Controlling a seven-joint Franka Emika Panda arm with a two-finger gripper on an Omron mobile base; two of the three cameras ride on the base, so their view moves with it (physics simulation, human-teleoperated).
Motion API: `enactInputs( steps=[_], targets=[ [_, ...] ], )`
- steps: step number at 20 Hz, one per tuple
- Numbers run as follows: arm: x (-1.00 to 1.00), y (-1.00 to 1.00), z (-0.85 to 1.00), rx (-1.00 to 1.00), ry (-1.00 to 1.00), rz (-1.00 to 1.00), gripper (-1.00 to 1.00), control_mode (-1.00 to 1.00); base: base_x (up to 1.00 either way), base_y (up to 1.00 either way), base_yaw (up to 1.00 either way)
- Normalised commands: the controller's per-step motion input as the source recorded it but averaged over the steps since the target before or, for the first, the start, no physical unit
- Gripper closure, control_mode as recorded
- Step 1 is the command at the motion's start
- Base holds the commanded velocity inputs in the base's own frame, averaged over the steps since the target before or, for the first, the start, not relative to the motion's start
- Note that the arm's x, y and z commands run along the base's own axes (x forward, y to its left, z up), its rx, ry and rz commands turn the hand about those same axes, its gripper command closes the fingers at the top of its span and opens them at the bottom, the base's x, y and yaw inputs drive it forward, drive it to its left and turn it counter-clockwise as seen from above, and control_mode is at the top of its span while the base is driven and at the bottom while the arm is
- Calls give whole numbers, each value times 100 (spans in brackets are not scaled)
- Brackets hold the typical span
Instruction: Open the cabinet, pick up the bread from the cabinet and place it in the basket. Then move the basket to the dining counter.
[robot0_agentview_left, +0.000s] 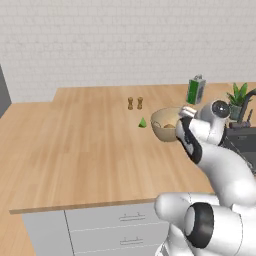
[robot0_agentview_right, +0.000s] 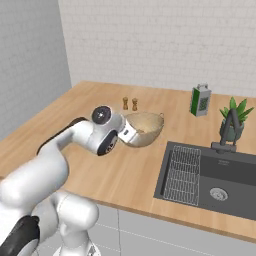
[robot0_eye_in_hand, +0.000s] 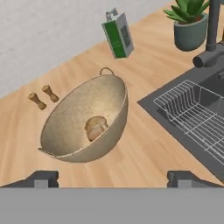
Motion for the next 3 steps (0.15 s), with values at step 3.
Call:
enactInputs(
  steps=[3],
  targets=[
    [-100, 64, 53, -28, -8, 0, -100, -100, 0, 0, 0]
  ],
)
